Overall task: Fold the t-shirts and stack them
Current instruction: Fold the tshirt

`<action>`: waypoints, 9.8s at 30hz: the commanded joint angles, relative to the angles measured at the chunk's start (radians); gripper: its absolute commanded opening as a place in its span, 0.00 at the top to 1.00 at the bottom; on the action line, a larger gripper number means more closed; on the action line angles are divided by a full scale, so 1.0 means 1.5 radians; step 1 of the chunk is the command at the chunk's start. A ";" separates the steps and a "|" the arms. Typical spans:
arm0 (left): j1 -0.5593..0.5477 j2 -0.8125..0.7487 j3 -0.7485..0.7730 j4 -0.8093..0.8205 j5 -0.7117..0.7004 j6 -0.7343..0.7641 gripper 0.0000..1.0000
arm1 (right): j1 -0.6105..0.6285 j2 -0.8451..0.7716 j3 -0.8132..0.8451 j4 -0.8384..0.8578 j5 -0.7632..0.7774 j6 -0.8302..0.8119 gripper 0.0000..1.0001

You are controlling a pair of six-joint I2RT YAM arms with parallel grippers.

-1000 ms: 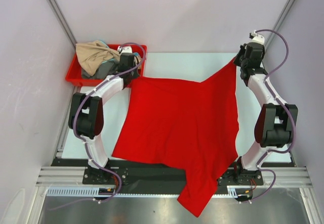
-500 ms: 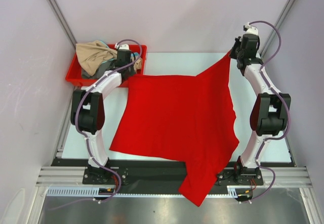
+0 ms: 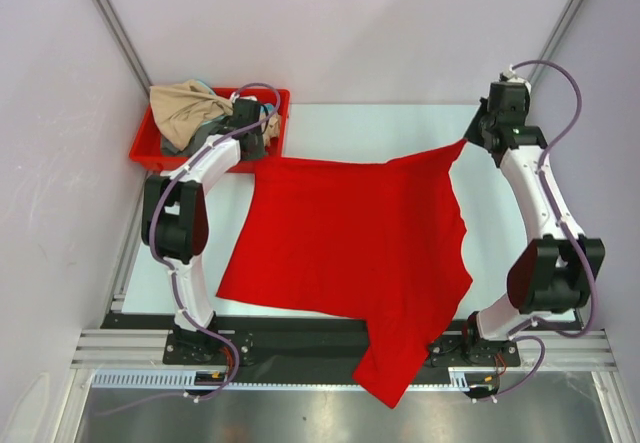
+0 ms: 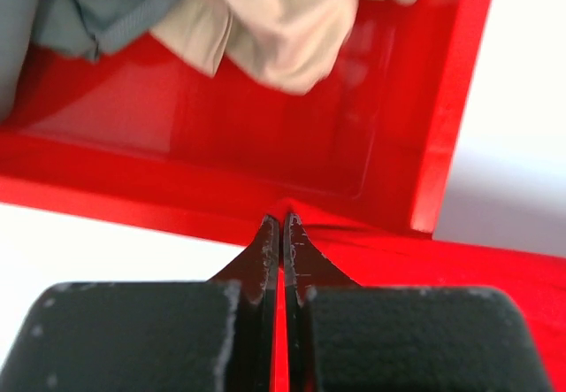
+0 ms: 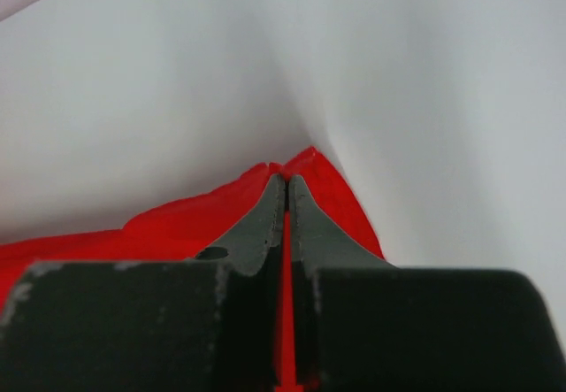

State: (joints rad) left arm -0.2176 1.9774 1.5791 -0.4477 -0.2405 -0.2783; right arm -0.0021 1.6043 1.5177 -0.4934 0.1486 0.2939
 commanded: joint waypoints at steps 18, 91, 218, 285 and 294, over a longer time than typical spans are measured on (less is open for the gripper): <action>0.001 -0.031 -0.026 -0.183 -0.025 -0.003 1.00 | -0.006 -0.282 -0.243 -0.241 -0.003 0.137 1.00; -0.002 -0.003 0.044 -0.198 0.017 -0.093 1.00 | -0.053 -0.151 -0.153 -0.208 0.020 0.159 1.00; -0.039 -0.081 -0.115 -0.151 0.167 -0.079 0.77 | 0.141 0.047 -0.250 -0.143 -0.074 0.008 0.48; -0.039 -0.040 -0.101 -0.146 0.162 -0.068 0.78 | -0.029 -0.001 -0.241 -0.207 -0.120 0.133 0.48; -0.038 -0.032 -0.104 -0.139 0.162 -0.068 0.78 | -0.056 0.048 -0.288 -0.092 -0.184 0.094 0.52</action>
State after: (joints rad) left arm -0.2729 1.9213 1.3949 -0.6674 0.0040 -0.3916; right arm -0.0860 1.6424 1.0840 -0.7341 -0.0738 0.4599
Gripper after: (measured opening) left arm 0.221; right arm 0.470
